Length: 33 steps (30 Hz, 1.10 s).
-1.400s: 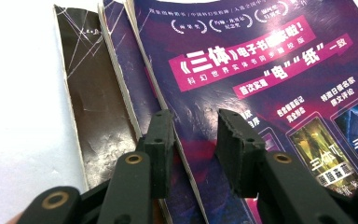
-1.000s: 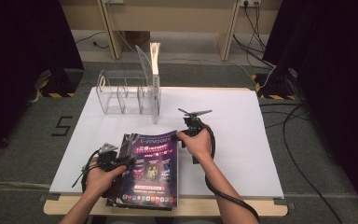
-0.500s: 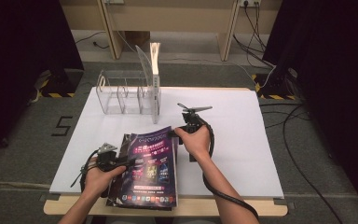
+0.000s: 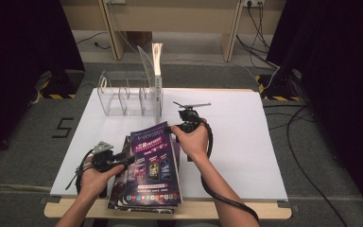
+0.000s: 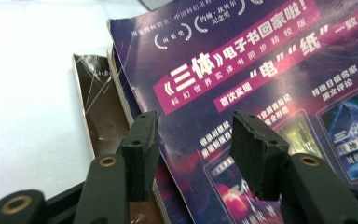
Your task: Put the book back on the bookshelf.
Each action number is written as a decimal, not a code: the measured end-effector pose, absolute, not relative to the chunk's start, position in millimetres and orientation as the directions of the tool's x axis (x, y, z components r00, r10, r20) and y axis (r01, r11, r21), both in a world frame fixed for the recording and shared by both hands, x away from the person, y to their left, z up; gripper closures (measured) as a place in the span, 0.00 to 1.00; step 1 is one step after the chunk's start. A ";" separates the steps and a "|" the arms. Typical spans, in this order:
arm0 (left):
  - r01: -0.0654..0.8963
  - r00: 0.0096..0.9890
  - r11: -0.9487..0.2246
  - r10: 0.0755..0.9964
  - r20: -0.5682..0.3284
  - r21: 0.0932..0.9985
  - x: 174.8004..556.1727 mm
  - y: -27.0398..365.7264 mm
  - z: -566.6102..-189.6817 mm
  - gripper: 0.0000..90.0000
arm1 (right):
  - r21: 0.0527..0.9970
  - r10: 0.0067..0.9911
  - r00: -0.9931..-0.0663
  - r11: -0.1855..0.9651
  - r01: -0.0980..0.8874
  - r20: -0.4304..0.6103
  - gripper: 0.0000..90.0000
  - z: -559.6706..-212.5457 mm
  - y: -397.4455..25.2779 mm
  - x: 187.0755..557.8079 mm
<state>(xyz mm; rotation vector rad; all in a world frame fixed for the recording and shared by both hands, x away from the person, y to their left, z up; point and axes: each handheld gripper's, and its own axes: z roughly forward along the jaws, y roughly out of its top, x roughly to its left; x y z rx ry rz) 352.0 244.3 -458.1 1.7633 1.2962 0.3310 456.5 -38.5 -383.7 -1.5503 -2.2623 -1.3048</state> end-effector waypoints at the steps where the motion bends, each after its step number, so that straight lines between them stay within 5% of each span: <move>1: 0.623 0.416 -0.045 0.864 -0.282 0.781 351.8 244.2 -456.9 0.56 | 0.599 0.713 -0.485 0.113 0.793 0.507 0.92 -380.9 -37.7 455.8; 33: 0.567 0.452 -0.015 0.842 -0.295 0.824 356.2 237.2 -425.4 0.55 | 0.786 0.726 -0.575 0.078 0.613 0.377 0.92 -340.9 -14.0 438.9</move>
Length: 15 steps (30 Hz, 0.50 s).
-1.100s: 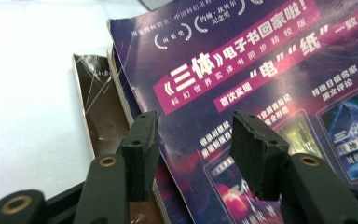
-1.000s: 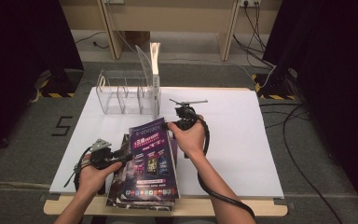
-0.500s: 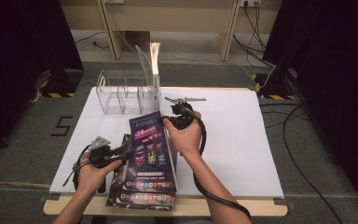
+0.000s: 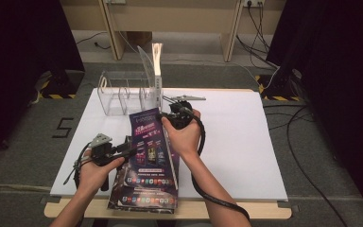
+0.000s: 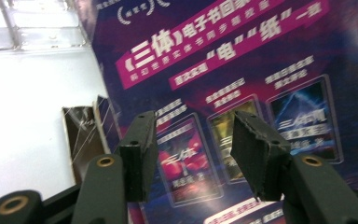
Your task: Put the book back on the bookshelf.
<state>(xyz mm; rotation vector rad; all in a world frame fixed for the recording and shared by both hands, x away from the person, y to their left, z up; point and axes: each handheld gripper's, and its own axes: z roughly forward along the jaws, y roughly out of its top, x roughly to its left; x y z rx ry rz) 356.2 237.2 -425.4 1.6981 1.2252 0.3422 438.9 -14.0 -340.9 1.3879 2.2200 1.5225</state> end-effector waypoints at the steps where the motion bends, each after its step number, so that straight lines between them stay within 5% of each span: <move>1: 0.563 0.454 -0.014 0.840 -0.296 0.826 356.7 236.4 -424.2 0.55 | 0.789 0.728 -0.576 0.078 0.609 0.373 0.92 -340.7 -13.7 439.2; 15: 0.533 0.485 -0.031 0.830 -0.275 0.845 361.1 226.8 -407.5 0.54 | 0.808 0.731 -0.576 0.058 0.586 0.366 0.92 -334.6 -8.3 442.2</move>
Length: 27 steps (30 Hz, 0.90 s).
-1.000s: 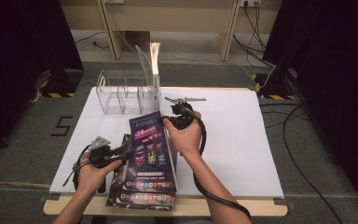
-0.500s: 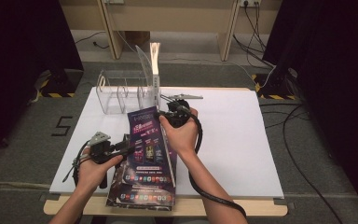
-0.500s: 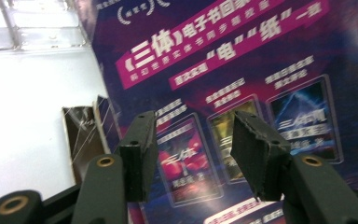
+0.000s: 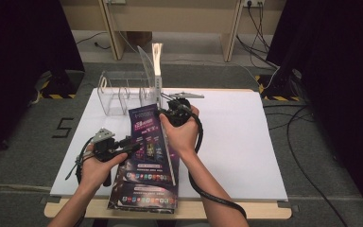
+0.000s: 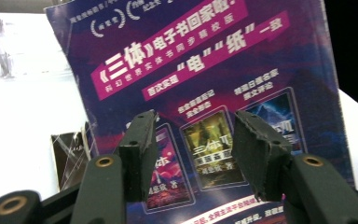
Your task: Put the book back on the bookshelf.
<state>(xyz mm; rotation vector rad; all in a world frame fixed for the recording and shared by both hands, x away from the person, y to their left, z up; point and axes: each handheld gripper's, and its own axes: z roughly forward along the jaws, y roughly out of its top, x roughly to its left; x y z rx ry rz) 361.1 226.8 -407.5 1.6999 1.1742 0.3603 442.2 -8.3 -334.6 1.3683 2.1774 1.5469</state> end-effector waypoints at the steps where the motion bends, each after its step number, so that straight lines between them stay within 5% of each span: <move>1: 0.532 0.486 -0.029 0.829 -0.277 0.846 361.5 226.0 -406.5 0.54 | 0.809 0.732 -0.575 0.056 0.585 0.365 0.92 -333.5 -7.2 442.3; 27: 0.488 0.495 -0.003 0.825 -0.274 0.873 370.9 213.9 -383.4 0.48 | 0.868 0.743 -0.592 0.030 0.496 0.313 0.92 -315.2 12.8 446.4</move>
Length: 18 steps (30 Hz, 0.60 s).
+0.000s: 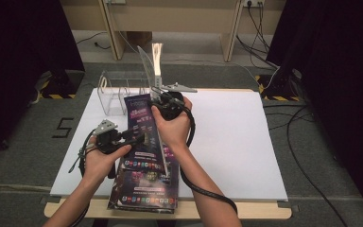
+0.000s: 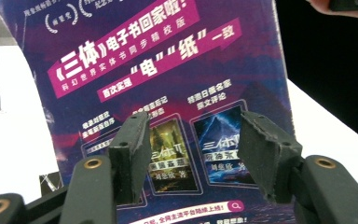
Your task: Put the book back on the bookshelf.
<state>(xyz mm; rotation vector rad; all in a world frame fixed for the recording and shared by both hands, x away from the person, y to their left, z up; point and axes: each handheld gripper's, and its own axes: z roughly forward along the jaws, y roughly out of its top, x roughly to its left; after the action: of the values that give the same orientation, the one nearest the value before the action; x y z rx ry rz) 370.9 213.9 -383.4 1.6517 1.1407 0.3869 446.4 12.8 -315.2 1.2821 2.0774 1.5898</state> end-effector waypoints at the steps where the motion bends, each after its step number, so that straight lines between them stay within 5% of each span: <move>1: 0.487 0.495 -0.001 0.824 -0.275 0.874 371.2 213.5 -382.5 0.48 | 0.869 0.745 -0.592 0.032 0.493 0.308 0.93 -314.8 13.5 446.4; 18: 0.455 0.516 -0.007 0.817 -0.258 0.891 374.9 199.3 -366.4 0.47 | 0.883 0.752 -0.587 0.015 0.468 0.299 0.93 -309.2 22.6 449.9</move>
<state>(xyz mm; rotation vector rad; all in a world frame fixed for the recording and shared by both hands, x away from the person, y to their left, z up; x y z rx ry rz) 374.9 199.3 -366.4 1.6425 1.1004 0.4047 449.9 22.6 -309.2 1.2661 2.0372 1.5996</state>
